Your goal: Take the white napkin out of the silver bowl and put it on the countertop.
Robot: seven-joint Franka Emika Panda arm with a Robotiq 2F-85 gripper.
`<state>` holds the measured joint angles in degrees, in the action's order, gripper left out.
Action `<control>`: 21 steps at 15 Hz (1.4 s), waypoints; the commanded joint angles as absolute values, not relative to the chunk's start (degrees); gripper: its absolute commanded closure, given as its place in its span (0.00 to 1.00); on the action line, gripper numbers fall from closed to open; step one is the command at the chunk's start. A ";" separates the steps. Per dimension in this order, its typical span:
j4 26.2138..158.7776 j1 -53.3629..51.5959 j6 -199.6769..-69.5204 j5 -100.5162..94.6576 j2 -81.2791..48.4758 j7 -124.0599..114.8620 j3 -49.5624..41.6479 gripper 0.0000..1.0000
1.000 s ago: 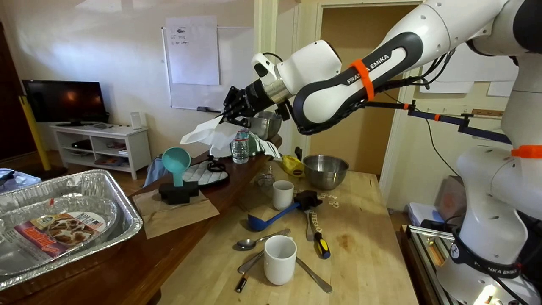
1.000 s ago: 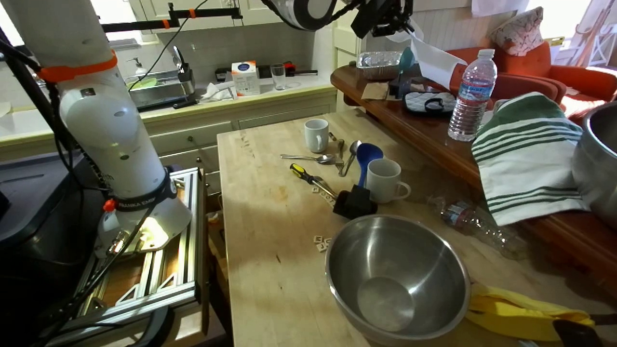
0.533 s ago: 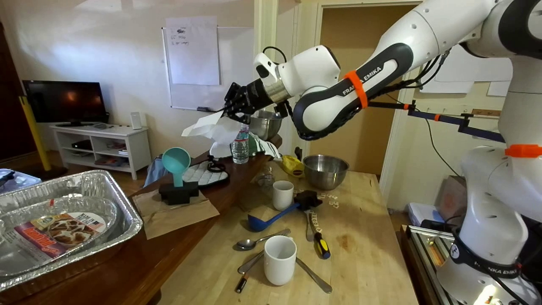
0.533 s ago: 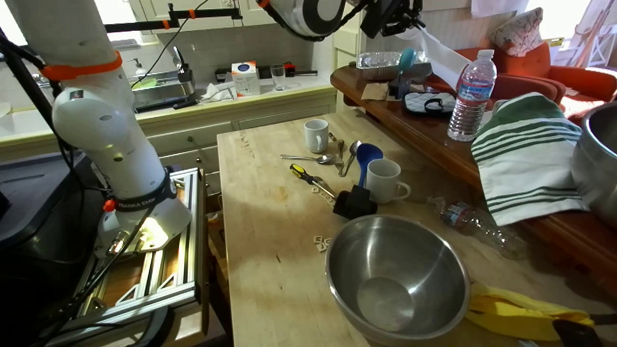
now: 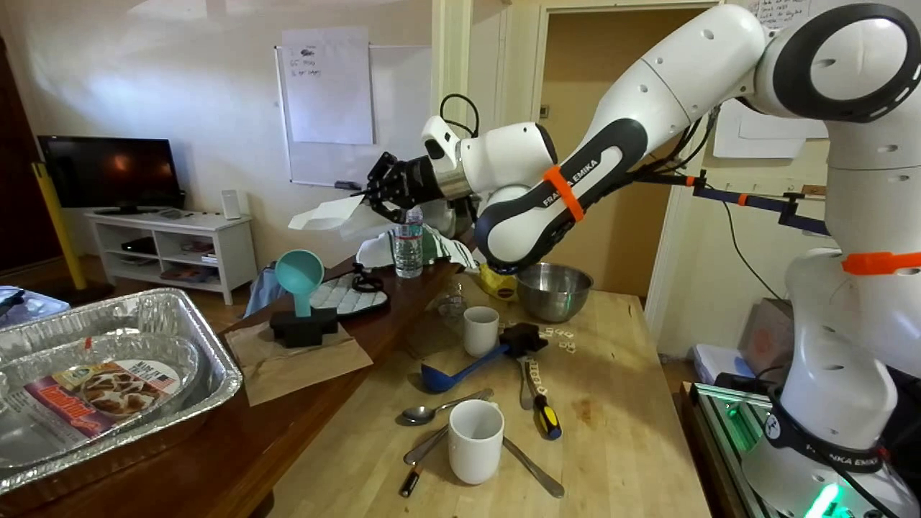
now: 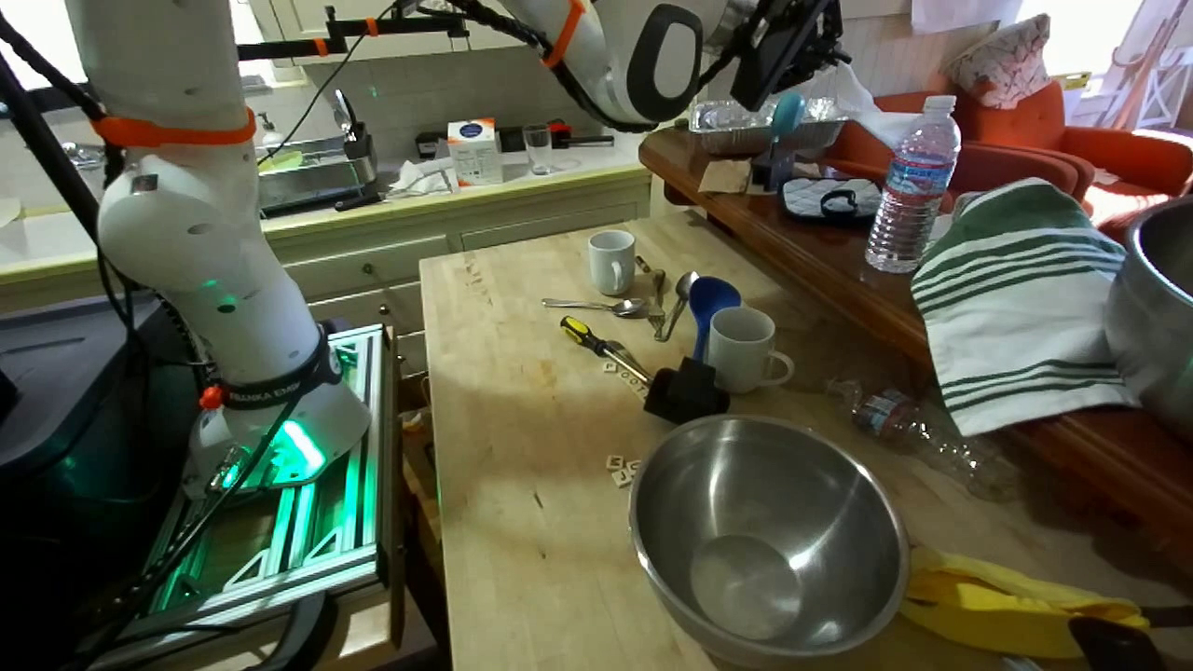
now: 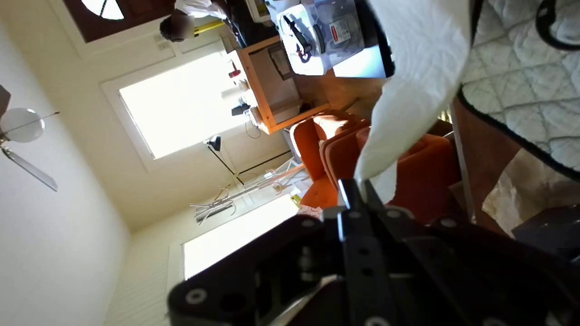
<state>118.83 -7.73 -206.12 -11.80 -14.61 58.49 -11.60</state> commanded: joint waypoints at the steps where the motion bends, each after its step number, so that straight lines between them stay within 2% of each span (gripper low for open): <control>1: 114.74 -5.65 -211.07 -15.26 -20.44 57.54 -10.63 1.00; 8: 111.56 -3.49 -214.20 -17.03 -24.60 58.29 -11.99 1.00; 15: 112.69 -0.06 -211.42 -20.30 -24.84 52.15 -8.62 1.00; 16: 112.75 0.15 -211.19 -20.40 -24.79 51.33 -8.31 0.94; 17: 112.78 0.34 -211.12 -20.56 -24.77 50.42 -7.97 0.72; 19: 112.86 0.52 -210.65 -21.03 -24.50 49.07 -7.54 0.69; 21: 113.31 0.16 -208.41 -20.75 -23.40 47.95 -7.62 0.56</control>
